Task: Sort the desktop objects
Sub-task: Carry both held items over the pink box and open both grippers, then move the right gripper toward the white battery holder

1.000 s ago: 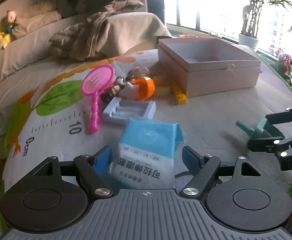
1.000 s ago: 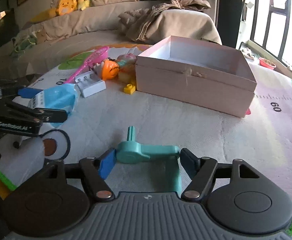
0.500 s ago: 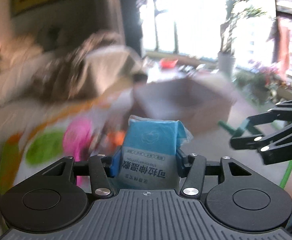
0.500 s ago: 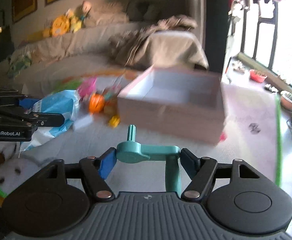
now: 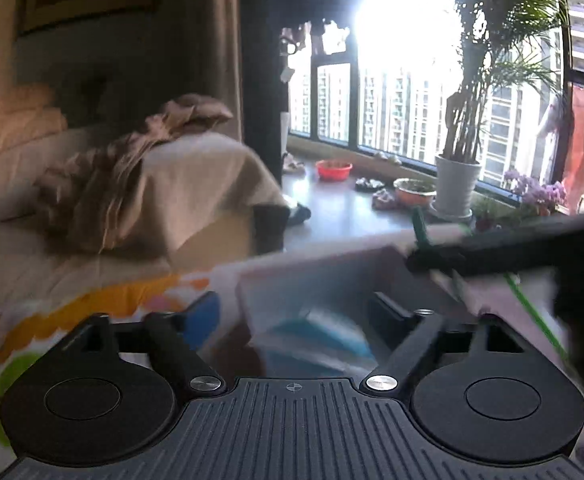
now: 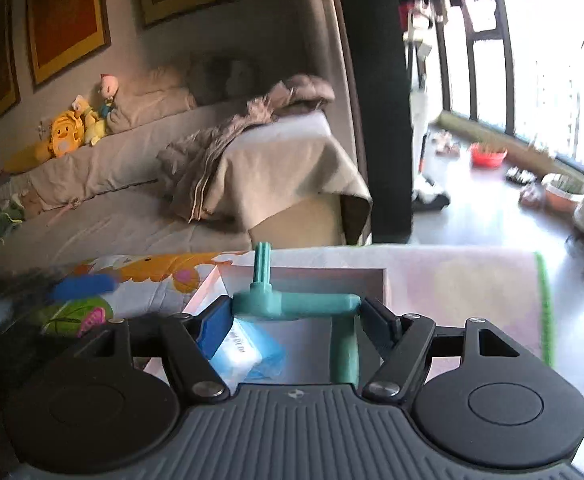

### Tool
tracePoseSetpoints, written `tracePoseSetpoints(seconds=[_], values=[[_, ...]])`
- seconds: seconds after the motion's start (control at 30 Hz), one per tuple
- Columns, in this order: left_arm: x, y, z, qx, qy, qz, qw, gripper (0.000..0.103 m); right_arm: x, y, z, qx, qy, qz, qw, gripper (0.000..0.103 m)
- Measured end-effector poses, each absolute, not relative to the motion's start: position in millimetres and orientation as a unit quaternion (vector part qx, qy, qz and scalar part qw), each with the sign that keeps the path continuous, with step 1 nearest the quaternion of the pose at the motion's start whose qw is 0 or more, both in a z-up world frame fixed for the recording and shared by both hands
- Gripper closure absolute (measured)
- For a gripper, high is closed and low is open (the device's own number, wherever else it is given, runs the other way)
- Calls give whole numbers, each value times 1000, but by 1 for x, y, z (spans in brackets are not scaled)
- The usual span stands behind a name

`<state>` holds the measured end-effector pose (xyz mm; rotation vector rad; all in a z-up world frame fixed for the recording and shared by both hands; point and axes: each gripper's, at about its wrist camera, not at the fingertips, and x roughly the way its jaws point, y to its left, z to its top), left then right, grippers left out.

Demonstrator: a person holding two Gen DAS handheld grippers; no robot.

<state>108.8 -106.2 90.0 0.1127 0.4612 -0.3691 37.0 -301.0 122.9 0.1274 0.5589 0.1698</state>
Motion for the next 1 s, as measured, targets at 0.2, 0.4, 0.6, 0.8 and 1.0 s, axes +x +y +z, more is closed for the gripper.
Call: tracePoseSetpoints(seconds=[0.2, 0.4, 0.6, 0.8, 1.0], values=[[49, -49, 47, 86, 275, -119, 950, 8, 49, -287, 97, 67, 304, 53, 949, 32], [24, -3, 11, 97, 297, -46, 949, 8, -14, -234, 87, -21, 276, 48, 960, 32], [32, 21, 8, 63, 310, -44, 947, 8, -51, -184, 58, -27, 311, 99, 945, 36], [30, 27, 8, 31, 313, -45, 948, 8, -25, -152, 37, 8, 359, 119, 926, 49], [29, 45, 3, 18, 321, -31, 946, 7, -7, -116, 30, -13, 361, 119, 925, 49]])
